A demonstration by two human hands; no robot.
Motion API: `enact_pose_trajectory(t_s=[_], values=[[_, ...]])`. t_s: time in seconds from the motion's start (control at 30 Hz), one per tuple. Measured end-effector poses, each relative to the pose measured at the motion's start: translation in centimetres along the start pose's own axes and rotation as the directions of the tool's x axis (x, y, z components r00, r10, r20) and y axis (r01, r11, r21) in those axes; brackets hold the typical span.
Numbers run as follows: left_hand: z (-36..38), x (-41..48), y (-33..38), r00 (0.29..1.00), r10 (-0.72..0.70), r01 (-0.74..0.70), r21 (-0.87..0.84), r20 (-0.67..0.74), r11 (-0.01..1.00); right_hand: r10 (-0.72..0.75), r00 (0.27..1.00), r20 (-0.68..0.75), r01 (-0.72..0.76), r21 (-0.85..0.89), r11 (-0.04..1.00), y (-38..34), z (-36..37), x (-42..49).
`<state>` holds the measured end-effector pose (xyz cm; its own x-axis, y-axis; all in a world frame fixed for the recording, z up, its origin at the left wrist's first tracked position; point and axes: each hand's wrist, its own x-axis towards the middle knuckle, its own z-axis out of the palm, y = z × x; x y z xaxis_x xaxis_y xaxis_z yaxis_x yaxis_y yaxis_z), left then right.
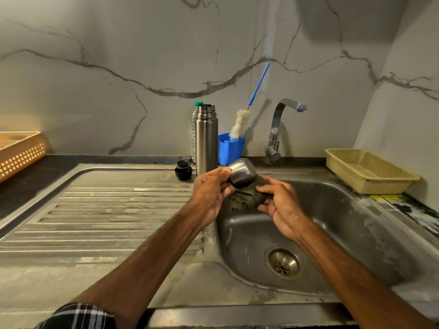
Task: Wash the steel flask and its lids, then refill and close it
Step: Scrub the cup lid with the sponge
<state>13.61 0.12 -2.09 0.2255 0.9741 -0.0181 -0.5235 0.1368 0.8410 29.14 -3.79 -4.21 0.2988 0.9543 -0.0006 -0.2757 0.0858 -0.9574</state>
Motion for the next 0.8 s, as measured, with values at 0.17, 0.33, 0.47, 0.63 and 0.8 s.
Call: enact_pose_trajectory(t_s=[0.17,0.33,0.47,0.63,0.8], values=[[0.0,0.0,-0.5,0.999,0.04,-0.039,0.005,-0.031,0.999,-0.02,0.997,-0.071,0.023,0.042,0.999,-1.0,-0.6,0.3],[1.0,-0.7,-2.3,0.999,0.008,-0.013,0.084,0.053,0.996,0.037,0.992,-0.123,-0.045,-0.069,0.997,0.1,-0.9,0.5],[0.8,-0.4,-1.8,0.999,0.031,-0.031,0.038,-0.007,0.999,0.072,0.994,-0.077,-0.072,0.006,0.997,-0.8,-0.9,0.2],[0.8,0.0,-2.1,0.989,-0.124,0.113,-0.125,-0.08,0.986,0.076,0.988,-0.134,-0.079,-0.024,0.997,-0.5,-0.7,0.4],[1.5,-0.3,-3.5,0.994,-0.103,0.1,-0.098,-0.026,0.99,0.134,0.986,-0.094,-0.137,-0.021,0.99,0.1,-0.4,-0.1]])
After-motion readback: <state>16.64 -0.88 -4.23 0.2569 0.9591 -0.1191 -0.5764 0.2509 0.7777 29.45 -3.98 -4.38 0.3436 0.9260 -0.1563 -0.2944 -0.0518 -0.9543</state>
